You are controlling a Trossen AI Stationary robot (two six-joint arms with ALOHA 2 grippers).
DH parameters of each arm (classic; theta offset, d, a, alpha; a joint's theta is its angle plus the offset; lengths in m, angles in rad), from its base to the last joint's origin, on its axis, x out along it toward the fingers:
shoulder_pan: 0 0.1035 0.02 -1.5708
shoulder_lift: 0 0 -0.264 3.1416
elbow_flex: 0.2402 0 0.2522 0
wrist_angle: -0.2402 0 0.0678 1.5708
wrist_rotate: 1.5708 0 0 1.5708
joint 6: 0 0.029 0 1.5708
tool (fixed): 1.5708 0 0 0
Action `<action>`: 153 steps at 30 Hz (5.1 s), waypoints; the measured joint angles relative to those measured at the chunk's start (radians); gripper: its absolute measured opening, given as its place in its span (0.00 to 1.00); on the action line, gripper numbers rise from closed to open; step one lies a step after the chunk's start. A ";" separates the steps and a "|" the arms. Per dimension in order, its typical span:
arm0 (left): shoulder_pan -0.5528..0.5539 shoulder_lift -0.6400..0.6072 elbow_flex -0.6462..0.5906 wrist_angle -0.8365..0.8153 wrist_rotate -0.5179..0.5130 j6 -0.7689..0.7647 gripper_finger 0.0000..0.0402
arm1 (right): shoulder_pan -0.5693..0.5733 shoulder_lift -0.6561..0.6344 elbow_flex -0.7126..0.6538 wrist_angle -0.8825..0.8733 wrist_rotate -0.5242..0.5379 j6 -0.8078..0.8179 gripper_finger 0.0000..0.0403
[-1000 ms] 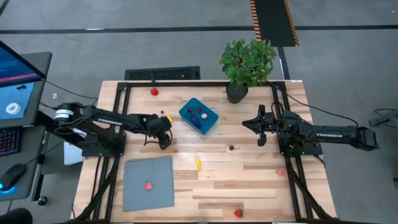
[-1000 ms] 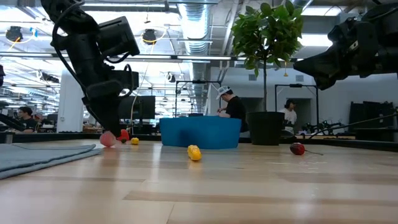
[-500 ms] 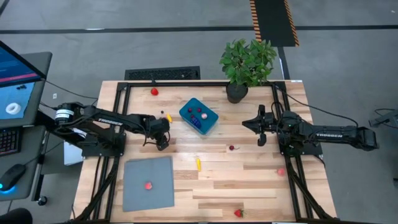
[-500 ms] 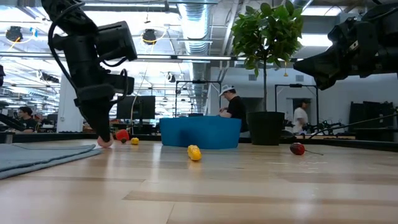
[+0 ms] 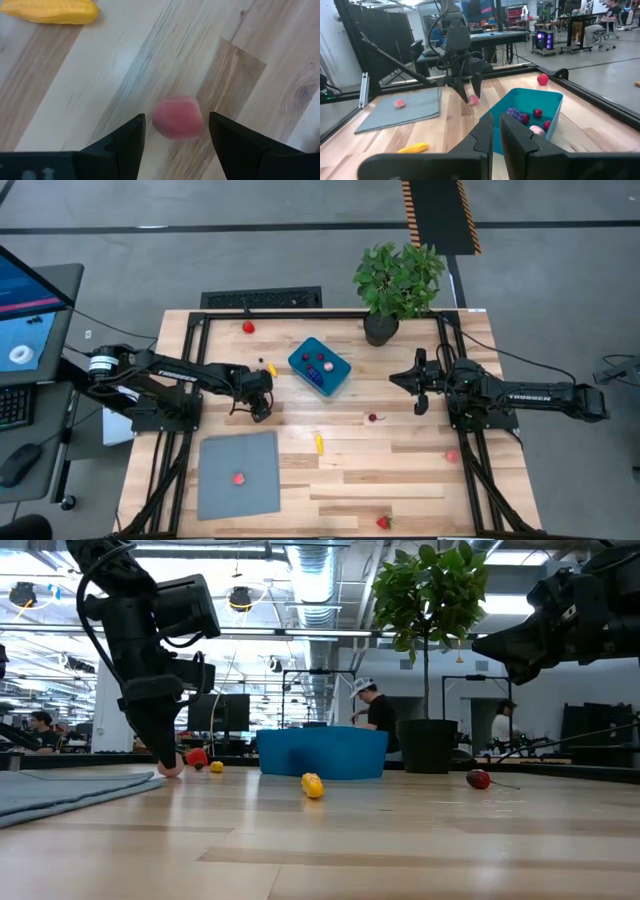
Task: Pick and placing Produce into tupperware
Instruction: Put the top apricot into the container
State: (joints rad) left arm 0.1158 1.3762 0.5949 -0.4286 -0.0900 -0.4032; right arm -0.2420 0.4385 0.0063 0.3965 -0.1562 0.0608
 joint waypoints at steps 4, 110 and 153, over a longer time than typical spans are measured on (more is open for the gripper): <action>0.000 0.000 0.000 0.000 -0.003 0.015 0.50 | 0.000 0.000 0.000 0.000 0.000 0.001 0.14; -0.108 -0.692 0.000 0.740 -0.503 1.980 0.27 | 0.000 0.000 0.000 -0.127 0.000 -0.008 0.14; -0.138 -0.498 0.000 0.412 -0.232 -0.297 0.27 | 0.000 0.000 0.000 -0.119 0.000 0.019 0.14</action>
State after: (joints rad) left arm -0.0218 0.8786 0.5949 -0.0170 -0.3220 -0.6997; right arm -0.2424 0.4381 0.0063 0.2771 -0.1562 0.0799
